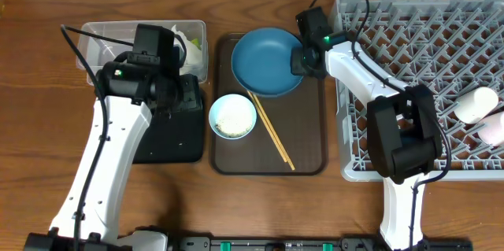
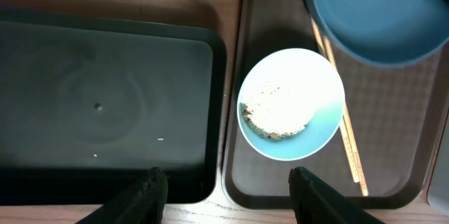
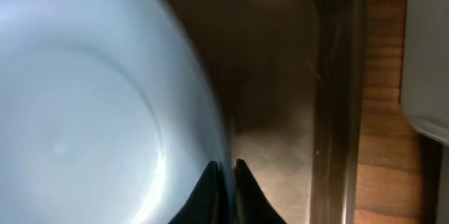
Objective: Sort waste into correct bins and load items into the dishwasher rack
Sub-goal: 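Reach the right gripper to the blue plate rim and grasp it, then lift the blue plate with the right gripper into the dish rack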
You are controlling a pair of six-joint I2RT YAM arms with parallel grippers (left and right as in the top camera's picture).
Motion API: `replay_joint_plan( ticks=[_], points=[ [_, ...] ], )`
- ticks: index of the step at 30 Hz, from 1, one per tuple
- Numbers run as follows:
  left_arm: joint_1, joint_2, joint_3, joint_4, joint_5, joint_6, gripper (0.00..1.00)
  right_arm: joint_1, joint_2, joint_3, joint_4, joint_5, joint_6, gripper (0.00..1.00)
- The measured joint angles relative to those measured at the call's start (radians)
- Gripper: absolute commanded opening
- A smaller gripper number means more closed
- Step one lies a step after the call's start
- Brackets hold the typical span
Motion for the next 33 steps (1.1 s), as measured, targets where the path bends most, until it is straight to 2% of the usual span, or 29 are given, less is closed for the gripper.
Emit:
replay_joint_plan(
  ticks=[7,14,18,29,33],
  points=[
    [0.000,0.001,0.000,0.000,0.000,0.000,0.59,0.000,0.000,0.001,-0.010,-0.003,0.035,0.01],
    [0.000,0.001,0.000,0.000,0.000,0.000,0.59,-0.029,-0.023,0.001,-0.016,-0.004,0.001,0.01],
    [0.000,0.001,0.000,0.000,0.000,0.000,0.59,-0.085,-0.106,0.001,-0.015,0.026,-0.109,0.01],
    [0.000,0.001,0.000,0.009,0.000,0.000,0.59,-0.272,-0.478,0.045,0.083,0.230,-0.428,0.01],
    [0.000,0.001,0.000,0.012,0.000,0.000,0.59,-0.338,-0.498,0.047,0.119,0.318,-0.530,0.01]
  ],
)
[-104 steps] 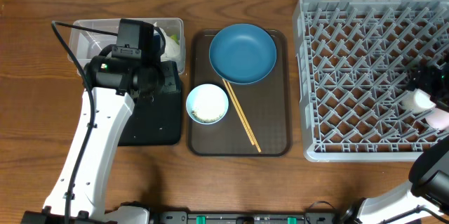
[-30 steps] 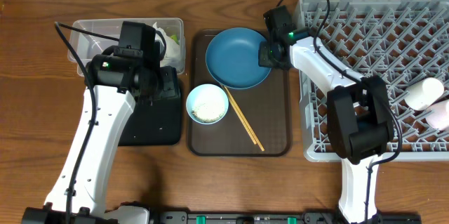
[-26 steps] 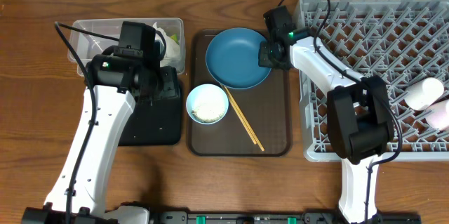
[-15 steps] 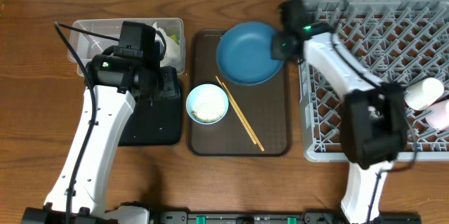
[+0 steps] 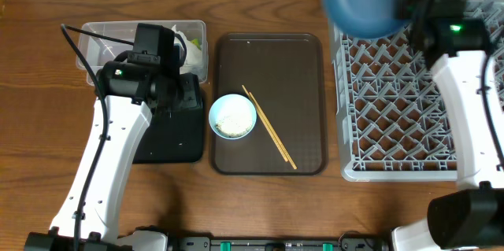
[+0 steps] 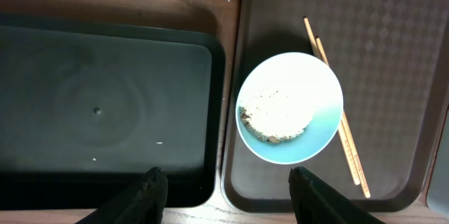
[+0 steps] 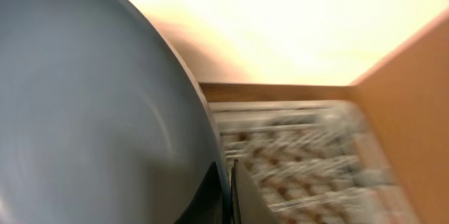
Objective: Sort waste into correct bins and load items into the dishwasher rack
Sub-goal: 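Lift the blue plate with the right gripper into the dish rack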
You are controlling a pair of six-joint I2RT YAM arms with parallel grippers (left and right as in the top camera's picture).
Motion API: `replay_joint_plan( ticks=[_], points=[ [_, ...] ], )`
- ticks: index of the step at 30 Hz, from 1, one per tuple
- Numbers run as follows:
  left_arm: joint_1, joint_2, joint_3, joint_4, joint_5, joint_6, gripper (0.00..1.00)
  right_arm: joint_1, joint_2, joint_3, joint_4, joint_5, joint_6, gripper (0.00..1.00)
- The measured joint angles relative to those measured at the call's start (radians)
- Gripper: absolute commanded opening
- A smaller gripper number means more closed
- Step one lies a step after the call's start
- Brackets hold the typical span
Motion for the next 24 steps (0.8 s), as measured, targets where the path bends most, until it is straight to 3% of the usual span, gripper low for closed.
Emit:
replay_joint_plan(
  ticks=[7,18,24],
  points=[
    [0.000,0.000,0.000,0.000,0.000,0.000,0.59,-0.140,0.006,-0.001,0.087,0.134,-0.223,0.01],
    [0.000,0.000,0.000,0.001,0.000,0.000,0.60,-0.300,0.010,-0.002,0.312,0.181,-0.483,0.01],
    [0.000,0.000,0.000,0.005,0.000,0.000,0.59,-0.360,0.071,-0.002,0.497,0.284,-0.630,0.01]
  ],
)
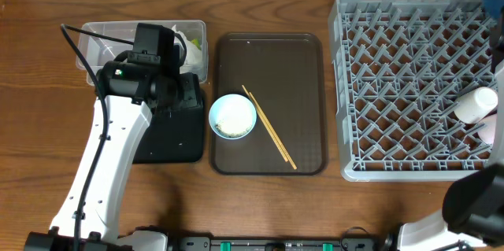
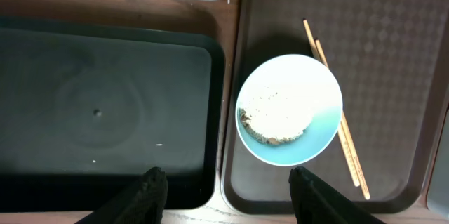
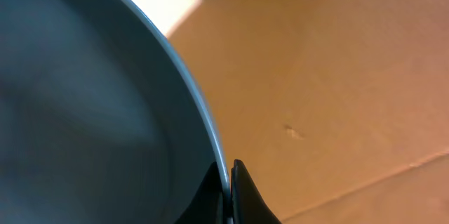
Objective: Sort waste into correct bins and load items into the dishwasher rack
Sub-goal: 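Lift the blue plate with the right gripper into the dish rack, then release the plate in the rack and raise the right gripper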
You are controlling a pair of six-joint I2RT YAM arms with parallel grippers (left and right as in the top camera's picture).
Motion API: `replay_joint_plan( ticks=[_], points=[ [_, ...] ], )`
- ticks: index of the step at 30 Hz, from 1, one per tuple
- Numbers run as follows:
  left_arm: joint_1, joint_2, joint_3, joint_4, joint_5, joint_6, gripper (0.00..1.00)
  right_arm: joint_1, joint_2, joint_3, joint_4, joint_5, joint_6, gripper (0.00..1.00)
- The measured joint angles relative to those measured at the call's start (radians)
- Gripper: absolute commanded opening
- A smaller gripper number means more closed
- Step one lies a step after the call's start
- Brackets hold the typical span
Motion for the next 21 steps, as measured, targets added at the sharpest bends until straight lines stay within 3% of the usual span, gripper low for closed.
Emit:
replay_joint_plan(
  ticks=[9,21],
  points=[
    [0.000,0.000,0.000,0.002,0.000,0.000,0.59,-0.041,0.162,0.000,0.163,0.111,-0.203,0.01],
    [0.000,0.000,0.000,0.005,0.000,0.000,0.59,-0.062,0.283,0.000,0.178,0.186,-0.248,0.01]
  ],
)
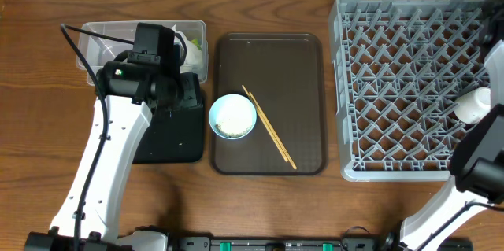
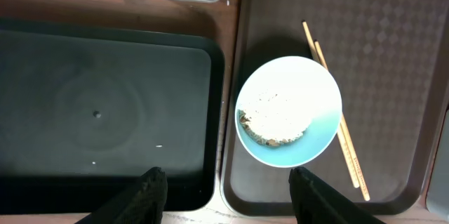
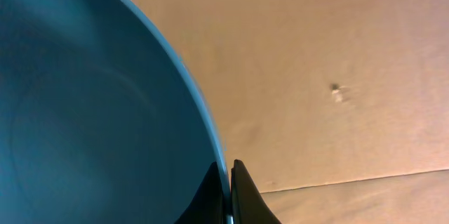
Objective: Sort waste into correct bins and load items into the dishwasher rack
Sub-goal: 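Release the plate in the rack and raise the right gripper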
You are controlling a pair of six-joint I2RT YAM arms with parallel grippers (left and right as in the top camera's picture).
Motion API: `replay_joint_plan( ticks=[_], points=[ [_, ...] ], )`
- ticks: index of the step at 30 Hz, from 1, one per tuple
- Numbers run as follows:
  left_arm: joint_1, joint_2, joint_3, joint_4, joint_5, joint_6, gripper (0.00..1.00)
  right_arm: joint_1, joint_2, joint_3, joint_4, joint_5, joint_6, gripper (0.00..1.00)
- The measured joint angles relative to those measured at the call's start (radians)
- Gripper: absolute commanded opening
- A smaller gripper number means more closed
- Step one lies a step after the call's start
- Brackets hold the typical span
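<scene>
My right gripper [image 3: 229, 182] is shut on the rim of a big blue plate [image 3: 91, 112], held against a tan surface; in the overhead view both are out of frame beyond the rack's right edge. The grey dishwasher rack [image 1: 394, 70] lies on the right. A small light-blue bowl [image 1: 232, 116] with food scraps and a pair of chopsticks [image 1: 269, 129] rest on the brown tray [image 1: 276, 54]. My left gripper [image 2: 228, 185] hangs open above the gap between the black bin [image 2: 98, 104] and the tray, just below the bowl [image 2: 287, 110].
A clear plastic bin [image 1: 142, 42] holding white waste sits at the back left. The black bin [image 1: 169, 137] lies left of the tray. A white cup [image 1: 475, 105] lies in the rack near its right edge. My right arm [image 1: 492, 94] crosses that edge.
The right gripper has turned a little with the plate still pinched; the tan surface behind it has shifted. The left arm, bowl and chopsticks have not moved.
The right gripper was shut on the blue plate's rim while it lay on the tray. Then the plate hung above the rack's back left corner. After that plate and gripper were out of the overhead view at the right, where they remain. The left gripper stayed open.
</scene>
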Motion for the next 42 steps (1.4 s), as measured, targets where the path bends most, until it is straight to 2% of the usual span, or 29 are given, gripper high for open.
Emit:
replay_joint_plan(
  ticks=[9,12,14,24,27,34,41,42],
  points=[
    [0.000,0.000,0.000,0.009,0.000,0.000,0.60,0.004,0.020,0.006,-0.066,0.031,0.099,0.02],
    [0.000,0.000,0.000,0.010,0.000,0.000,0.59,0.013,0.019,0.013,-0.105,0.045,0.128,0.19],
    [0.000,0.000,0.000,0.010,0.000,0.000,0.60,0.026,0.018,0.013,-0.148,0.045,0.150,0.27],
    [0.000,0.000,0.000,0.011,0.000,0.000,0.60,0.097,0.019,0.010,-0.270,0.035,0.275,0.43],
    [0.000,0.000,0.000,0.011,0.000,0.000,0.60,0.107,0.019,0.010,-0.290,0.034,0.297,0.56],
    [0.000,0.000,0.000,0.011,0.000,0.000,0.60,0.109,0.018,0.010,-0.301,0.039,0.334,0.79],
    [0.000,0.000,0.000,0.011,0.000,0.000,0.60,0.138,-0.095,0.003,-0.397,-0.103,0.404,0.84],
    [0.000,0.000,0.000,0.011,0.000,0.000,0.65,0.148,-0.132,0.003,-0.423,-0.131,0.422,0.83]
  ],
)
